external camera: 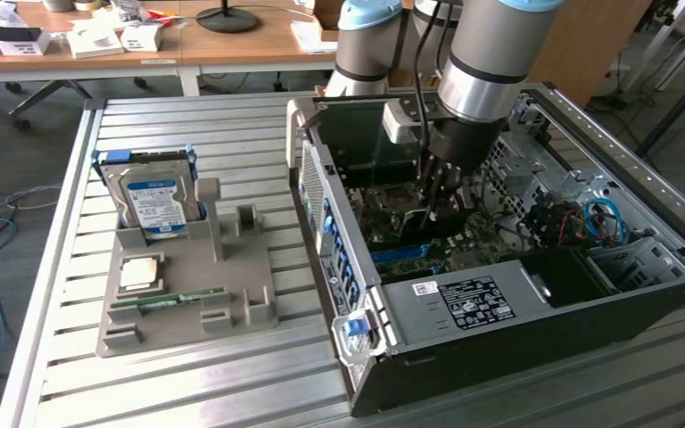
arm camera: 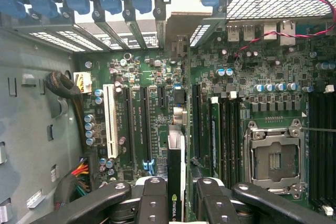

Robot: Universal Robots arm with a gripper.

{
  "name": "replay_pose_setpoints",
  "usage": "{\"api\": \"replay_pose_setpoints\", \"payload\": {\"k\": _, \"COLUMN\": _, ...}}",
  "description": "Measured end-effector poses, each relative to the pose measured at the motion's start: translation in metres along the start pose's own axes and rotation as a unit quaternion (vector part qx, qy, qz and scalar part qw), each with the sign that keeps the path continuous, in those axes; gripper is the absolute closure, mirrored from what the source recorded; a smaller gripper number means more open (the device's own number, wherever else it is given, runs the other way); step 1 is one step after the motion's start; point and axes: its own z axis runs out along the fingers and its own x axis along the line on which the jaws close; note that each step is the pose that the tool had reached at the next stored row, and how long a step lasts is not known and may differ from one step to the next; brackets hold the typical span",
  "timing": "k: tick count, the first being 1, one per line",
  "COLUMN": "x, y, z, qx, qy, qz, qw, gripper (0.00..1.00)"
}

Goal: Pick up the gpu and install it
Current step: 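Insert the gpu into the slot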

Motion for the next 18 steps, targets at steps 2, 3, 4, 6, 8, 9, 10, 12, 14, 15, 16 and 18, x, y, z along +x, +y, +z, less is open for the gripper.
{"api": "replay_pose_setpoints", "payload": {"k": 2, "x": 0.0000, "y": 0.0000, "z": 0.0009, "qx": 0.0001, "qy": -0.0001, "qz": 0.000, "qw": 1.0000, "gripper": 0.74}}
{"api": "replay_pose_setpoints", "payload": {"k": 3, "x": 0.0000, "y": 0.0000, "z": 0.0013, "qx": 0.0000, "qy": -0.0001, "qz": 0.000, "qw": 1.0000, "gripper": 0.74}}
{"api": "replay_pose_setpoints", "payload": {"k": 4, "x": 0.0000, "y": 0.0000, "z": 0.0015, "qx": 0.0000, "qy": 0.0000, "qz": 0.000, "qw": 1.0000, "gripper": 0.74}}
{"api": "replay_pose_setpoints", "payload": {"k": 6, "x": 0.0000, "y": 0.0000, "z": 0.0015, "qx": 0.0000, "qy": 0.0000, "qz": 0.000, "qw": 1.0000, "gripper": 0.74}}
{"api": "replay_pose_setpoints", "payload": {"k": 8, "x": 0.0000, "y": 0.0000, "z": 0.0016, "qx": 0.0000, "qy": -0.0001, "qz": 0.000, "qw": 1.0000, "gripper": 0.74}}
{"api": "replay_pose_setpoints", "payload": {"k": 9, "x": 0.0000, "y": -0.0001, "z": 0.0016, "qx": 0.0000, "qy": -0.0001, "qz": 0.000, "qw": 1.0000, "gripper": 0.74}}
{"api": "replay_pose_setpoints", "payload": {"k": 10, "x": -0.0001, "y": -0.0007, "z": 0.0016, "qx": 0.0001, "qy": -0.0002, "qz": 0.000, "qw": 1.0000, "gripper": 0.74}}
{"api": "replay_pose_setpoints", "payload": {"k": 12, "x": -0.0002, "y": -0.0030, "z": 0.0016, "qx": 0.0000, "qy": -0.0002, "qz": 0.000, "qw": 1.0000, "gripper": 0.74}}
{"api": "replay_pose_setpoints", "payload": {"k": 14, "x": -0.0003, "y": -0.0045, "z": 0.0016, "qx": 0.0000, "qy": -0.0001, "qz": 0.000, "qw": 1.0000, "gripper": 0.74}}
{"api": "replay_pose_setpoints", "payload": {"k": 15, "x": -0.0003, "y": -0.0045, "z": 0.0016, "qx": 0.0000, "qy": -0.0001, "qz": 0.000, "qw": 1.0000, "gripper": 0.74}}
{"api": "replay_pose_setpoints", "payload": {"k": 16, "x": -0.0003, "y": -0.0045, "z": 0.0015, "qx": 0.0000, "qy": -0.0001, "qz": 0.000, "qw": 1.0000, "gripper": 0.74}}
{"api": "replay_pose_setpoints", "payload": {"k": 18, "x": -0.0004, "y": -0.0045, "z": 0.0018, "qx": 0.0000, "qy": -0.0001, "qz": -0.002, "qw": 1.0000, "gripper": 0.74}}
